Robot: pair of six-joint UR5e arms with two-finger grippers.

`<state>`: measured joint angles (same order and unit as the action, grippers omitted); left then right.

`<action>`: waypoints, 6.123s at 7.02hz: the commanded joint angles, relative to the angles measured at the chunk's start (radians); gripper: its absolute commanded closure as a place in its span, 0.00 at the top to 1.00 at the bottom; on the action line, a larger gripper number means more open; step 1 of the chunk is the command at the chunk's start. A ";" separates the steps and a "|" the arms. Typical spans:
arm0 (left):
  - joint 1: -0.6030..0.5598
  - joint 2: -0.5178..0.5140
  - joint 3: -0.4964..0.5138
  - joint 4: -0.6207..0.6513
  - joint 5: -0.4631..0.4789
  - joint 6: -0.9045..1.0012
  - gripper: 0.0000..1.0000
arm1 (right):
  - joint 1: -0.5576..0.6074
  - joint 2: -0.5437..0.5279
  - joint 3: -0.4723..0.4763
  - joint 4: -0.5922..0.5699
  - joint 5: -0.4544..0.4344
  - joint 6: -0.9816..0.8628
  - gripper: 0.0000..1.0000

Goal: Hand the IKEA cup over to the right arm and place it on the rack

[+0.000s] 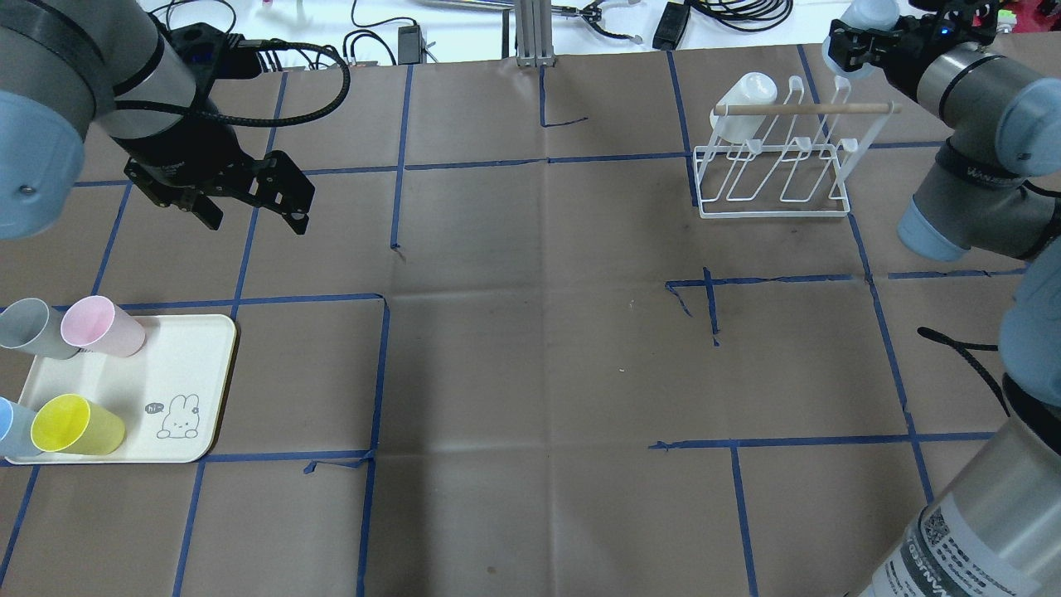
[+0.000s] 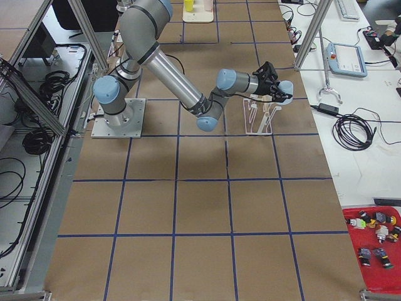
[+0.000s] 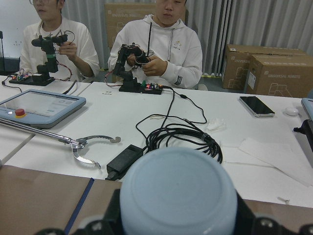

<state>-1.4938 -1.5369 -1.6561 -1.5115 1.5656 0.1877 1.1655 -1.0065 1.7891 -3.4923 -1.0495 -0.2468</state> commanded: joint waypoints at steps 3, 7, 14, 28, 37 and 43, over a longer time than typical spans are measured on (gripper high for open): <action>-0.009 0.030 -0.001 -0.006 0.030 -0.016 0.98 | -0.010 0.046 -0.016 0.001 -0.001 -0.003 0.11; -0.039 0.014 -0.001 0.008 0.014 -0.070 0.98 | -0.014 0.049 0.003 0.001 -0.012 -0.003 0.12; -0.039 0.011 -0.002 0.011 -0.001 -0.076 0.99 | -0.014 0.045 0.023 -0.002 -0.001 -0.008 0.87; -0.040 0.000 -0.011 0.017 -0.001 -0.080 0.99 | 0.126 -0.425 -0.126 1.260 -0.376 0.007 1.00; -0.039 0.001 -0.010 0.017 -0.002 -0.080 0.99 | 0.372 -0.590 -0.194 1.885 -0.497 0.282 1.00; -0.040 0.001 -0.010 0.017 -0.004 -0.082 0.99 | 0.390 -0.592 -0.169 1.876 -0.511 0.385 1.00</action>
<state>-1.5334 -1.5366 -1.6659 -1.4941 1.5627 0.1060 1.5514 -1.5997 1.6094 -1.6111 -1.5536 0.1359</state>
